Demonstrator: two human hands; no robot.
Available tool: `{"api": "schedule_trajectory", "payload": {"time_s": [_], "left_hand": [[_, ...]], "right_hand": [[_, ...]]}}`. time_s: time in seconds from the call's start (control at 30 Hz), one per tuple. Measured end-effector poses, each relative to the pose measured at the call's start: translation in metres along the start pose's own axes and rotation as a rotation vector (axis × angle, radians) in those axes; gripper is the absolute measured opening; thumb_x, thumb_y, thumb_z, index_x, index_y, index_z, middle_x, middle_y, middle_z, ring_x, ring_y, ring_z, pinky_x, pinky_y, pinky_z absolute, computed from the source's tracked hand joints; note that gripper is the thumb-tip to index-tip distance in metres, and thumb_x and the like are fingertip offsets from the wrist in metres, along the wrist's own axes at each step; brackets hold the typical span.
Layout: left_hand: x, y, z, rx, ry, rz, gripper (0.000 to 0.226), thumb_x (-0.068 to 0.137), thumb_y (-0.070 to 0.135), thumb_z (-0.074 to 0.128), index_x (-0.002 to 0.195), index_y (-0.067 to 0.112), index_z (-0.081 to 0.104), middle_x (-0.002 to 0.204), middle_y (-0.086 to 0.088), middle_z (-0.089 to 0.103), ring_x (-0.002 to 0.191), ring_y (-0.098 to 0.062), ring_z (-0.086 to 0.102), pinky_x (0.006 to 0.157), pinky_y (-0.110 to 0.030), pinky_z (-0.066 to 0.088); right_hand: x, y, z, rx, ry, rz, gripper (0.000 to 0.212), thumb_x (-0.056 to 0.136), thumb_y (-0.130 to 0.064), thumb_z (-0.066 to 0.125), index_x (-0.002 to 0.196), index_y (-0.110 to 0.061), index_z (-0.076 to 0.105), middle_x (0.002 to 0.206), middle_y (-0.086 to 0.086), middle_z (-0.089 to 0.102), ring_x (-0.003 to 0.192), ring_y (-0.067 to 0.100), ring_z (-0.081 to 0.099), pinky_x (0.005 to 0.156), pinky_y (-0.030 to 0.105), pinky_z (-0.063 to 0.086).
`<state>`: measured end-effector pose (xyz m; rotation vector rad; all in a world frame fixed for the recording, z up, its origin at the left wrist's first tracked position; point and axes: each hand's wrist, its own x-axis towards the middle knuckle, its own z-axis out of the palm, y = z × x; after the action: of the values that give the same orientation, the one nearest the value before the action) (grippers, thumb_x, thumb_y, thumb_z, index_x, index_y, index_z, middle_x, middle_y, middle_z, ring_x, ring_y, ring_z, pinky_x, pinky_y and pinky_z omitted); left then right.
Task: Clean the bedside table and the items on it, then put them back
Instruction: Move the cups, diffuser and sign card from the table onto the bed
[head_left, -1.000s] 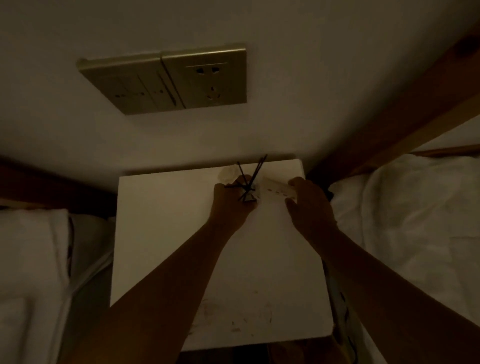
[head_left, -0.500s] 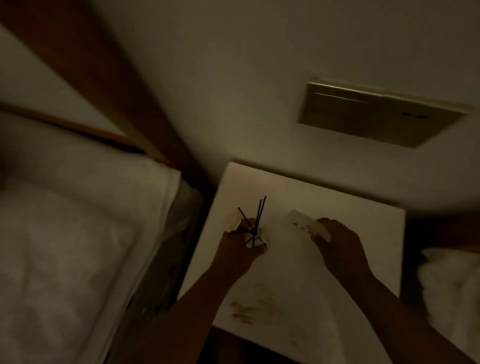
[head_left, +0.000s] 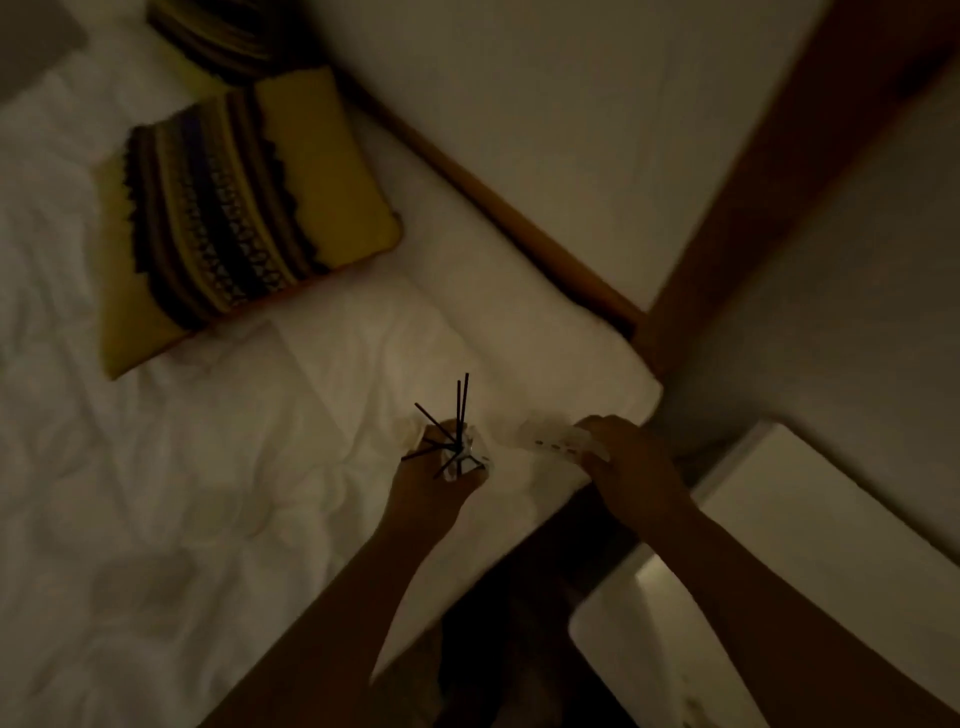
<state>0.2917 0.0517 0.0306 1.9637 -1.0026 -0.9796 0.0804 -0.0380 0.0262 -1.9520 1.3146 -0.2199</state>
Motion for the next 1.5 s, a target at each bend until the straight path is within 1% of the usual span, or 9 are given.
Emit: {"api": "schedule_trajectory", "payload": {"time_s": [0.2,0.33,0.47,0.83,1.07,1.17,1.27,1.37,1.5], "left_hand": [[0.03,-0.047,-0.082,-0.013,0.238,-0.069,0.055,0.072,0.01,0.08,0.092,0.052,0.051,0.096,0.029,0.056,0.092,0.008,0.056,0.081,-0.025,0.049],[0.045,-0.079,-0.116,0.025,0.339,-0.139,0.048,0.072,0.011,0.081,0.111,0.029,0.059,0.092,0.034,0.049,0.088,-0.001,0.055,0.072,-0.01,0.038],[0.056,-0.108,-0.131,0.027,0.42,-0.192,0.049,0.071,0.011,0.082,0.115,0.018,0.061,0.099,0.015,0.058,0.096,-0.012,0.056,0.08,-0.021,0.04],[0.073,-0.157,-0.112,-0.116,0.432,-0.203,0.048,0.068,0.013,0.084,0.107,0.031,0.063,0.113,0.004,0.06,0.111,-0.021,0.057,0.095,-0.033,0.047],[0.064,-0.141,-0.117,-0.044,0.374,-0.187,0.036,0.073,0.007,0.08,0.107,0.011,0.068,0.109,0.003,0.063,0.112,-0.025,0.058,0.1,-0.04,0.047],[0.045,-0.127,-0.122,-0.005,0.359,-0.239,0.049,0.074,0.006,0.077,0.12,0.009,0.06,0.115,0.002,0.057,0.115,-0.022,0.056,0.094,-0.022,0.039],[0.016,-0.112,-0.124,0.012,0.298,-0.401,0.072,0.077,0.011,0.076,0.14,0.012,0.041,0.138,-0.007,0.047,0.123,-0.024,0.049,0.101,-0.031,0.041],[-0.017,-0.085,-0.131,-0.019,0.263,-0.442,0.062,0.08,0.019,0.076,0.135,0.018,0.047,0.125,-0.006,0.057,0.102,-0.019,0.06,0.086,-0.031,0.052],[-0.069,-0.043,-0.149,0.059,0.248,-0.392,0.038,0.082,0.027,0.074,0.116,0.024,0.059,0.091,0.009,0.063,0.08,-0.003,0.061,0.061,-0.014,0.043]], "right_hand": [[0.076,-0.085,0.045,-0.052,-0.107,-0.12,0.037,0.09,-0.019,0.063,0.127,-0.011,0.059,0.123,0.009,0.065,0.113,0.026,0.06,0.097,0.026,0.04],[0.111,-0.129,0.08,-0.106,-0.169,-0.245,0.03,0.088,-0.014,0.064,0.117,-0.011,0.064,0.112,0.009,0.068,0.102,0.027,0.063,0.089,0.036,0.049],[0.136,-0.156,0.115,-0.152,-0.217,-0.297,0.023,0.089,-0.015,0.061,0.112,-0.014,0.065,0.105,0.007,0.068,0.096,0.025,0.063,0.084,0.036,0.05],[0.159,-0.133,0.163,-0.318,-0.298,-0.255,0.033,0.09,-0.008,0.053,0.122,-0.005,0.06,0.118,0.013,0.062,0.112,0.031,0.055,0.1,0.042,0.041],[0.147,-0.144,0.151,-0.263,-0.254,-0.167,0.039,0.089,-0.012,0.057,0.127,-0.014,0.052,0.122,0.008,0.056,0.114,0.026,0.053,0.097,0.037,0.045],[0.129,-0.148,0.13,-0.218,-0.179,-0.098,0.056,0.088,-0.017,0.063,0.139,-0.02,0.04,0.129,0.008,0.049,0.116,0.024,0.051,0.094,0.037,0.048],[0.105,-0.15,0.106,-0.157,-0.163,-0.05,0.055,0.087,-0.018,0.065,0.136,-0.018,0.041,0.125,0.009,0.052,0.111,0.023,0.054,0.086,0.029,0.045],[0.073,-0.159,0.078,-0.127,-0.235,-0.066,0.041,0.088,-0.02,0.065,0.126,-0.016,0.052,0.114,0.006,0.06,0.101,0.019,0.059,0.081,0.026,0.044],[0.016,-0.183,0.05,-0.14,-0.329,-0.116,0.025,0.089,-0.024,0.064,0.112,-0.015,0.061,0.1,0.0,0.065,0.091,0.016,0.062,0.076,0.024,0.045]]}}
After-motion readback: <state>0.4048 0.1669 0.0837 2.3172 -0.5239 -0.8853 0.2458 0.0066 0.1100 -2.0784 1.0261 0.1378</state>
